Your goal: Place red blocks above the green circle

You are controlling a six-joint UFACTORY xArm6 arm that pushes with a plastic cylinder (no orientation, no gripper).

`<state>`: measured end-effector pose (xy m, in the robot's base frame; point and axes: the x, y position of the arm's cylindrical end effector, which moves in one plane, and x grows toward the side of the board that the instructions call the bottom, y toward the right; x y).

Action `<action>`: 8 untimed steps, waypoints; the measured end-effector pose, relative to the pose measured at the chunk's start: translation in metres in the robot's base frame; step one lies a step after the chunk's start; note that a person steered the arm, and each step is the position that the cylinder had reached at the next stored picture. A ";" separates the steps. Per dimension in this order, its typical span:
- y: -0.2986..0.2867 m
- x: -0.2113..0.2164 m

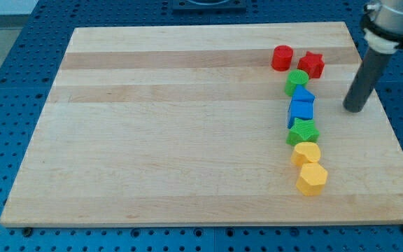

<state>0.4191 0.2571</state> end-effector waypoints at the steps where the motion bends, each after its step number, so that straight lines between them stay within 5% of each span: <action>1: 0.008 -0.031; 5: -0.008 -0.110; 8: -0.017 -0.110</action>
<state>0.3092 0.2401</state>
